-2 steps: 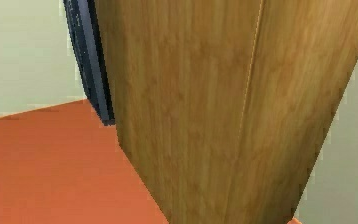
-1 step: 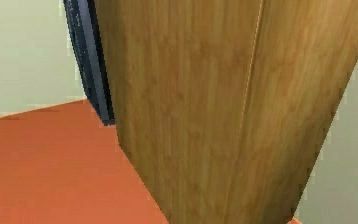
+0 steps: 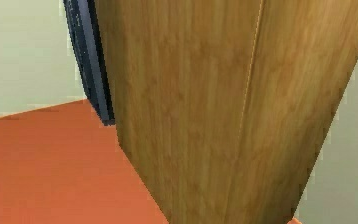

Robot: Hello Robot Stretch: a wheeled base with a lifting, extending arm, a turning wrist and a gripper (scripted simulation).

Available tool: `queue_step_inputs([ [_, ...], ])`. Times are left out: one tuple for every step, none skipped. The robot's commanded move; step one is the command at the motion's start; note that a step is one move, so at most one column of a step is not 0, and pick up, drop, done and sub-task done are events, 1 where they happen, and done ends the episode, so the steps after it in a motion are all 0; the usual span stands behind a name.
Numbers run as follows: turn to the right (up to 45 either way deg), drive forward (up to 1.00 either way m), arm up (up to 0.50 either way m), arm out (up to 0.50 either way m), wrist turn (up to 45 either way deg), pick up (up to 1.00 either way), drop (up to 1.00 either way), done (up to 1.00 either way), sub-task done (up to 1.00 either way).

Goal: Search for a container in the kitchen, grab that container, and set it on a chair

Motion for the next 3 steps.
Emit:
queue_step_inputs([
  [0.0,0.0,0.22,0.0,0.0,0.0,0.0,0.0,0.0],
  [0.0,0.0,0.0,0.0,-45.0,0.0,0.0,0.0,0.0],
  [0.0,0.0,0.0,0.0,-45.0,0.0,0.0,0.0,0.0],
])
